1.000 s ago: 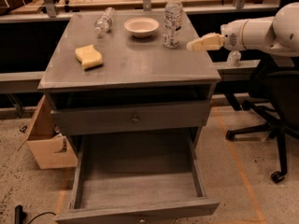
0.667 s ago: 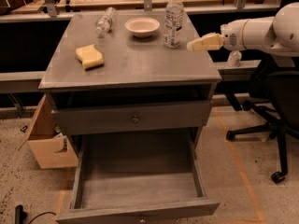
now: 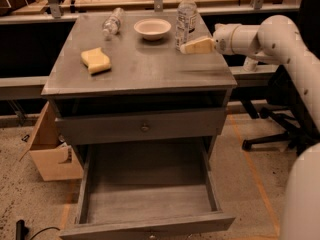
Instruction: Place blue plastic bottle into middle drawer
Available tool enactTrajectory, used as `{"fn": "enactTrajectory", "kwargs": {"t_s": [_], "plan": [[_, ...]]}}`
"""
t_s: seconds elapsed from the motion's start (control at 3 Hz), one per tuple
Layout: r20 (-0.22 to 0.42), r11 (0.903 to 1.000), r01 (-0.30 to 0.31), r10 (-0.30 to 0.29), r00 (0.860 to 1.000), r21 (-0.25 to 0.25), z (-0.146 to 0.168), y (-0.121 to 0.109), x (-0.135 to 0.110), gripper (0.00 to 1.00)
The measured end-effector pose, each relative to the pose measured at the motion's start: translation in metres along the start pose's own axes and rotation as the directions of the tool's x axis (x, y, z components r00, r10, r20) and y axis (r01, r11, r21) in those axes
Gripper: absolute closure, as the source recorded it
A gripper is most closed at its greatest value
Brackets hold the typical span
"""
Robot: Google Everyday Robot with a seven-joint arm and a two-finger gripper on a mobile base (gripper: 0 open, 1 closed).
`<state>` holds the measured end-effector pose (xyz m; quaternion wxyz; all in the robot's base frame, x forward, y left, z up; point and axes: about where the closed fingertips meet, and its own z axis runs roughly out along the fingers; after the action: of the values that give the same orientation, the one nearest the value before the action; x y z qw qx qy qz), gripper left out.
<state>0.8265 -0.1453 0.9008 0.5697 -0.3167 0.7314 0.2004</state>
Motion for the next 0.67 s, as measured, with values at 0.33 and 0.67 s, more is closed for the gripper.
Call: {"fn": "enactTrajectory", "kwargs": {"t_s": [0.33,0.67], "plan": [[0.062,0.9996,0.016,-0.014,0.998,-0.023,0.053,-0.003,0.000,0.00],[0.135,0.9981,0.041,-0.034,0.990,-0.047,0.094,-0.008,-0.008,0.18]]}}
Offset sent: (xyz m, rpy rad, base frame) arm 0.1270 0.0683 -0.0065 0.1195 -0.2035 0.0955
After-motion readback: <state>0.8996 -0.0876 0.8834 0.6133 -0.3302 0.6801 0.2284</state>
